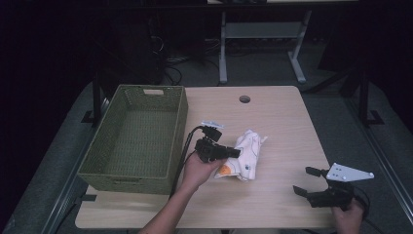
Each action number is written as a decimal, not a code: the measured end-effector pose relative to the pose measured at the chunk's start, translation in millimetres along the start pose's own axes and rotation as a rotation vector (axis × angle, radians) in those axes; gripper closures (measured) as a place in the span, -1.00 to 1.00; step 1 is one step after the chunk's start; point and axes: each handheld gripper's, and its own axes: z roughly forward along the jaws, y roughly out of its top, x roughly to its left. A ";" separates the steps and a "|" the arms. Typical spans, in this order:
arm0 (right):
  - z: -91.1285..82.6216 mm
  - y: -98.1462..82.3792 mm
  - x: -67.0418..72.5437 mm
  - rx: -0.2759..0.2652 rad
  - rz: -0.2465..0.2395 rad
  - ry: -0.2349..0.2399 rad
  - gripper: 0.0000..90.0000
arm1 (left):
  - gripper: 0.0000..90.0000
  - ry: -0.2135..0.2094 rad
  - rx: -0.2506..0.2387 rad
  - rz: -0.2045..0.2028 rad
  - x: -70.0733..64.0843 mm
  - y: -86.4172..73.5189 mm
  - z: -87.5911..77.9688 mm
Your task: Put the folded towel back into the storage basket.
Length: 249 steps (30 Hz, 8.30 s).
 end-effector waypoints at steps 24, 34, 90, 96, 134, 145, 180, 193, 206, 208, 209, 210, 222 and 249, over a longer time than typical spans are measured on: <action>0.7 -1.3 -2.9 0.005 0.006 -0.006 -0.70 | 0.81 -0.163 -0.006 -0.103 9.2 4.4 -54.4; 4.3 -1.7 -2.5 0.038 0.014 -0.013 -0.70 | 0.81 -0.196 -0.020 -0.122 17.5 4.9 -81.0; 6.2 -1.5 -0.9 0.043 0.006 -0.035 -0.70 | 0.81 -0.109 -0.123 -0.172 48.7 -10.5 -202.6; 6.6 -1.6 -1.0 0.041 0.007 -0.038 -0.70 | 0.81 -0.099 -0.130 -0.181 54.1 -14.2 -212.4; 12.4 -2.3 -3.3 0.066 0.010 -0.051 -0.70 | 0.80 0.014 -0.157 -0.281 114.2 -48.3 -256.4; 17.7 -5.1 -6.5 0.084 0.041 -0.042 -0.70 | 0.80 0.039 -0.108 -0.279 136.7 -52.2 -250.2; 19.3 -4.5 -11.5 0.077 0.059 -0.022 -0.70 | 0.27 0.375 0.318 -0.131 160.2 -37.0 -191.9; 10.9 -4.3 -12.0 0.061 0.047 -0.026 -0.70 | 0.21 0.410 0.510 -0.174 167.5 -41.3 -142.4; 9.3 -0.5 -9.7 0.061 0.018 -0.023 -0.70 | 0.78 0.496 0.578 -0.099 158.5 -39.4 -123.7; 8.0 -0.3 -9.2 0.055 0.017 -0.023 -0.70 | 0.81 0.502 0.561 -0.111 157.3 -39.1 -124.4; 7.6 -0.2 -9.1 0.052 0.019 -0.021 -0.70 | 0.83 0.499 0.559 -0.110 156.4 -38.7 -125.5; 7.6 -0.1 -9.4 0.051 0.018 -0.021 -0.70 | 0.84 0.495 0.545 -0.119 155.7 -39.0 -125.6; 7.5 1.9 -7.8 0.060 -0.004 -0.015 -0.70 | 0.54 0.442 0.403 -0.170 148.2 -30.4 -151.6; 6.6 3.7 -10.1 0.043 -0.010 -0.010 -0.70 | 0.66 0.575 0.344 -0.273 174.0 -32.0 -169.1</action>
